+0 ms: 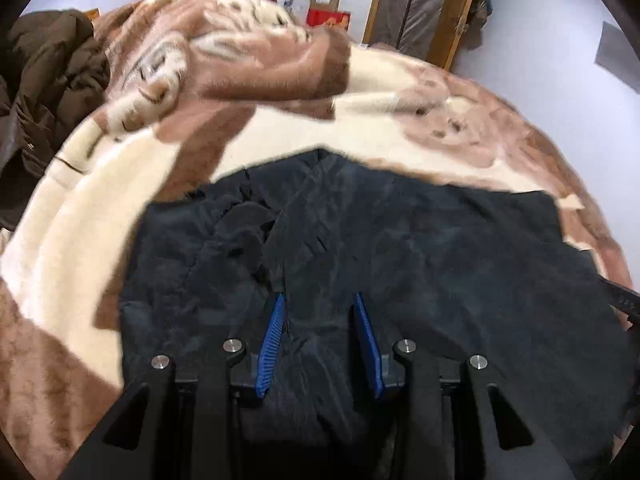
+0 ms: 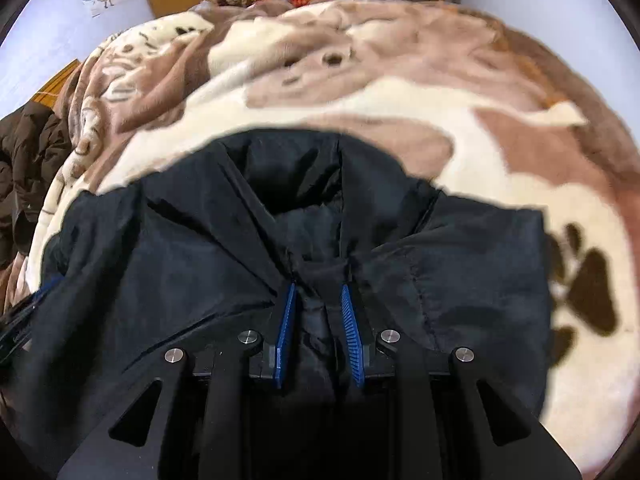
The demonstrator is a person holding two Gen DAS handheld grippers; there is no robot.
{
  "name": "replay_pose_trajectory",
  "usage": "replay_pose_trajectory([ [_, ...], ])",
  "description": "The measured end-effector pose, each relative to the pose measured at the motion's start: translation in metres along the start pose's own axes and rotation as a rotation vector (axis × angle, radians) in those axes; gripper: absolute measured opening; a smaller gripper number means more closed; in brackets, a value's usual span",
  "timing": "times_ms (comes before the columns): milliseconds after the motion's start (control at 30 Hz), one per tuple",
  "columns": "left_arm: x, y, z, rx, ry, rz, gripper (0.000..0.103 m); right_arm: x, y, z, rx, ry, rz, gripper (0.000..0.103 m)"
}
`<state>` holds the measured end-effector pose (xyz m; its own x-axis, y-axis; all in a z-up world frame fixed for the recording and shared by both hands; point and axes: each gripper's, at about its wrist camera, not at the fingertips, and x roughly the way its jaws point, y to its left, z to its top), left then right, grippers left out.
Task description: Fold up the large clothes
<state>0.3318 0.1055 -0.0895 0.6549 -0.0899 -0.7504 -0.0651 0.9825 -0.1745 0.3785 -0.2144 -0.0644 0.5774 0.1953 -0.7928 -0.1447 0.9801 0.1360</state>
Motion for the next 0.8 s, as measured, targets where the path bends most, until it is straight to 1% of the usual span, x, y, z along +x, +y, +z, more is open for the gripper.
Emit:
replay_pose_trajectory([
  [100, -0.038, -0.006, -0.009, 0.010, -0.051, -0.052, 0.039, -0.055, 0.023, -0.009, -0.037, -0.094, 0.092, 0.025],
  [167, -0.058, -0.015, -0.024, 0.023, -0.065, -0.093, 0.039, -0.081, 0.045, -0.026, -0.080, -0.122, 0.167, 0.025],
  [233, -0.064, -0.025, -0.042, 0.039, -0.041, -0.125, 0.039, -0.082, 0.067, -0.044, -0.124, -0.090, 0.219, 0.025],
  [267, -0.062, -0.031, -0.052, 0.058, -0.021, -0.134, 0.039, -0.077, 0.074, -0.051, -0.138, -0.069, 0.227, 0.025],
  [333, -0.050, -0.041, -0.068, 0.085, 0.030, -0.116, 0.039, -0.049, 0.079, -0.071, -0.139, 0.011, 0.195, 0.025],
  [400, -0.030, -0.042, -0.078, 0.076, 0.076, -0.111, 0.039, -0.018, 0.068, -0.080, -0.107, 0.076, 0.150, 0.024],
  [433, -0.025, -0.040, -0.080, 0.060, 0.089, -0.112, 0.039, -0.008, 0.061, -0.082, -0.079, 0.086, 0.163, 0.024],
  [467, -0.025, -0.039, -0.079, 0.051, 0.091, -0.113, 0.039, -0.007, 0.056, -0.081, -0.055, 0.087, 0.180, 0.024],
  [533, -0.034, -0.043, -0.074, 0.058, 0.090, -0.107, 0.039, -0.016, 0.060, -0.077, -0.056, 0.085, 0.164, 0.024],
  [567, -0.043, -0.044, -0.072, 0.062, 0.079, -0.120, 0.039, -0.026, 0.064, -0.075, -0.075, 0.068, 0.154, 0.024],
  [633, -0.060, -0.045, -0.071, 0.070, 0.044, -0.155, 0.039, -0.045, 0.067, -0.077, -0.090, 0.033, 0.168, 0.024],
  [667, -0.066, -0.047, -0.073, 0.077, 0.033, -0.164, 0.039, -0.055, 0.069, -0.079, -0.096, 0.012, 0.178, 0.024],
  [700, -0.066, -0.048, -0.077, 0.087, 0.032, -0.170, 0.039, -0.057, 0.070, -0.083, -0.102, 0.009, 0.177, 0.024],
  [733, -0.063, -0.051, -0.079, 0.096, 0.042, -0.167, 0.039, -0.053, 0.071, -0.087, -0.107, 0.022, 0.173, 0.024],
  [800, -0.039, -0.052, -0.088, 0.091, 0.109, -0.144, 0.039, -0.032, 0.069, -0.097, -0.105, 0.075, 0.150, 0.024],
])
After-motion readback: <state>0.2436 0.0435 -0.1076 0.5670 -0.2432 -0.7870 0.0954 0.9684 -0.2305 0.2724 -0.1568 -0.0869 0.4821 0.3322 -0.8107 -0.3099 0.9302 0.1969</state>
